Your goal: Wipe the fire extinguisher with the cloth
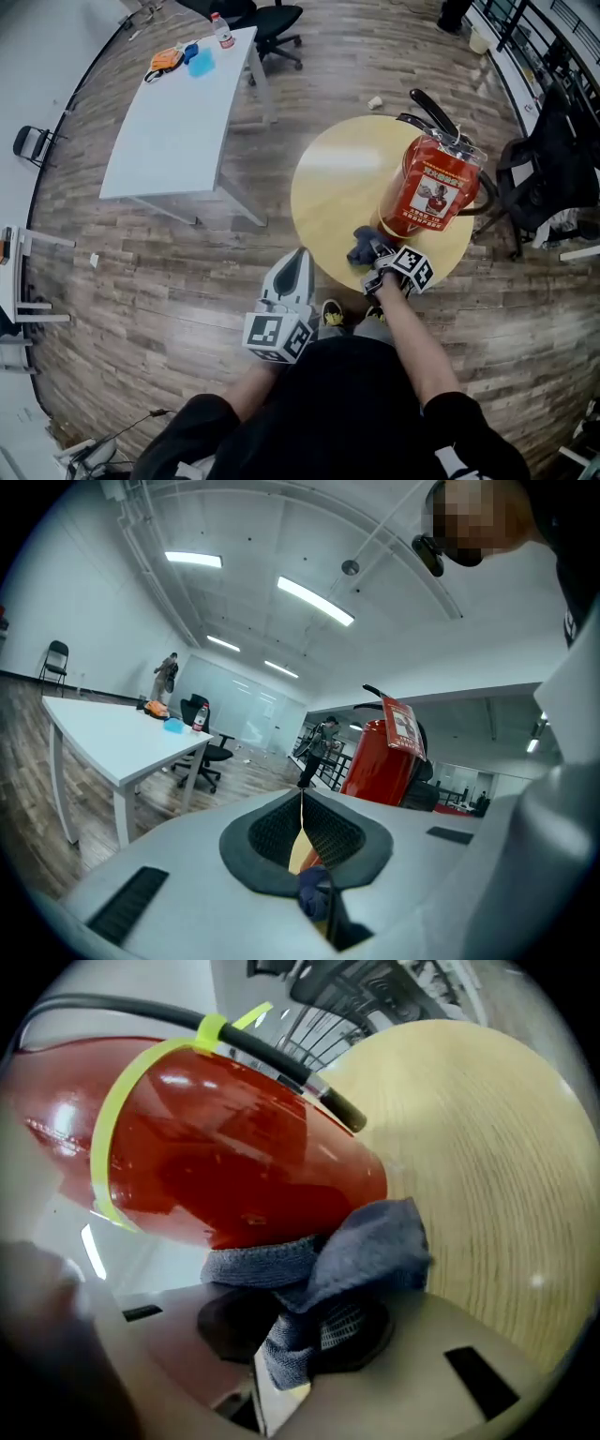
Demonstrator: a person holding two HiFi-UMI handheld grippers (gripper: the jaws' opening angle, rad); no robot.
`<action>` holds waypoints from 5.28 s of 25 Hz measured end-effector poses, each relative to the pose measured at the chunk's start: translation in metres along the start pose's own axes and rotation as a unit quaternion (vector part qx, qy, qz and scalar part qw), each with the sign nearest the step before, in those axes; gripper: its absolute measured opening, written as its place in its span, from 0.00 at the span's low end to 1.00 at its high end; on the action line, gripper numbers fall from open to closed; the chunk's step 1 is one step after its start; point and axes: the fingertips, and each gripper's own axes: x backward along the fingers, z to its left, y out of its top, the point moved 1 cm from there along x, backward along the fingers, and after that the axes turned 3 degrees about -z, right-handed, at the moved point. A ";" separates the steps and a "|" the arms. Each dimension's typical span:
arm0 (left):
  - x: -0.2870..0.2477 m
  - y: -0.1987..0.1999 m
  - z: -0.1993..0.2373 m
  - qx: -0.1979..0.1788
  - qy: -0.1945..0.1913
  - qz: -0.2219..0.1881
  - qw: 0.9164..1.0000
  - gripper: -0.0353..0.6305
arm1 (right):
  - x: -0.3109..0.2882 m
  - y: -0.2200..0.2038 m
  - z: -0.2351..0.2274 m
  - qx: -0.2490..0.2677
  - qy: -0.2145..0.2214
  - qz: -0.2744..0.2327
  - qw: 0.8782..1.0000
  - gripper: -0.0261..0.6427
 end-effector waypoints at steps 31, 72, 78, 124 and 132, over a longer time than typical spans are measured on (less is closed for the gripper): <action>0.012 -0.008 -0.012 0.006 -0.003 0.009 1.000 0.09 | 0.148 0.063 0.273 -0.174 0.398 -0.197 0.879 0.19; -0.043 -0.016 -0.049 0.014 -0.080 0.028 0.996 0.09 | 0.254 0.169 0.301 0.721 0.112 0.059 0.682 0.19; -0.039 -0.013 -0.038 0.020 -0.064 0.021 0.997 0.09 | 0.252 0.171 0.276 0.707 0.128 0.082 0.690 0.18; -0.056 -0.006 -0.123 -0.019 0.013 -0.034 0.999 0.09 | 0.267 0.191 0.324 0.729 0.359 -0.099 0.574 0.19; -0.038 0.001 -0.115 -0.008 0.041 -0.061 0.997 0.09 | 0.232 0.171 0.399 0.820 0.331 -0.070 0.461 0.19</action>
